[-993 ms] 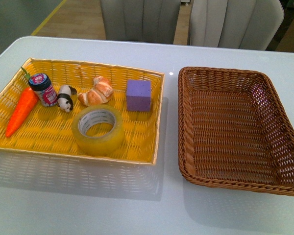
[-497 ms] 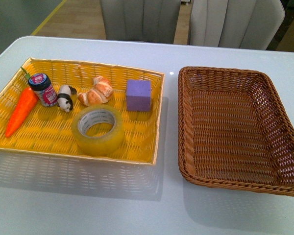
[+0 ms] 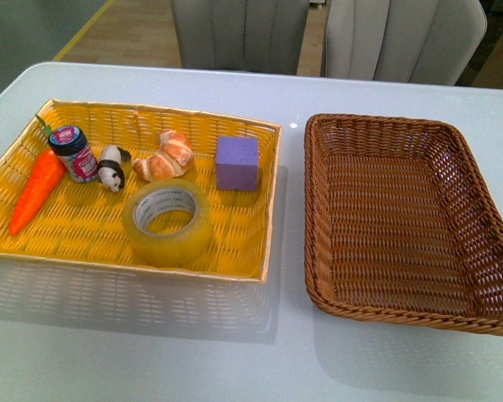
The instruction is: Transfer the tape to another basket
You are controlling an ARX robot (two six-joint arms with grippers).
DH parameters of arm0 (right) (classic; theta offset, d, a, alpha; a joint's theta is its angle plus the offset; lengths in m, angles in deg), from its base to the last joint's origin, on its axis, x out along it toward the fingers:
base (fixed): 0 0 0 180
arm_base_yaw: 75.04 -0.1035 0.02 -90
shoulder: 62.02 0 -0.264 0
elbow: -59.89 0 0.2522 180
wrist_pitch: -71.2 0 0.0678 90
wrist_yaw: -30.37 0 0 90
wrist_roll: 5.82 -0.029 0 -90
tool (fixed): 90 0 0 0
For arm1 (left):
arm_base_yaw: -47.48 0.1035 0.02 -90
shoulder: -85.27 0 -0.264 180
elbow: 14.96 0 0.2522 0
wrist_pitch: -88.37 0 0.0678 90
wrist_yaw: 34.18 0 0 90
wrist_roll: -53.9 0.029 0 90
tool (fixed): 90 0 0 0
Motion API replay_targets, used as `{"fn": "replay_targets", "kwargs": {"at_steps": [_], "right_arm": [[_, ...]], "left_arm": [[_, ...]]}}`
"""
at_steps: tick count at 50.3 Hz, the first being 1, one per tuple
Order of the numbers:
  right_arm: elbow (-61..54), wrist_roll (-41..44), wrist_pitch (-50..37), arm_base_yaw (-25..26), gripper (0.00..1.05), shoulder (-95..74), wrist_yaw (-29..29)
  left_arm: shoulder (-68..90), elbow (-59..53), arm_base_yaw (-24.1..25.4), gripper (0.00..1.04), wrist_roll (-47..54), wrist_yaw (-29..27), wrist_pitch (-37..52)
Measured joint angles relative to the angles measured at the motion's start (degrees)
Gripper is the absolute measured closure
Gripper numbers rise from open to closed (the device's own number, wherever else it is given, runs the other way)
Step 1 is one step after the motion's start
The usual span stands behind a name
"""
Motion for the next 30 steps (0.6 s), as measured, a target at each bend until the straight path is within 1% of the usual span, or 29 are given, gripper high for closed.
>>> {"fn": "replay_targets", "kwargs": {"at_steps": [18,24,30], "right_arm": [[-1.4,0.0,12.72,0.0,1.03,15.15,-0.02],[-1.42,0.0,18.64,0.0,1.03,21.59,0.0],[-1.44,0.0,22.21,0.0,1.03,25.51,0.0]], "left_arm": [[0.0,0.0,0.0,0.09,0.0,0.0,0.0],[0.0,0.0,0.0,0.09,0.0,0.0,0.0],[0.0,0.0,0.0,0.09,0.0,0.0,0.0]]}}
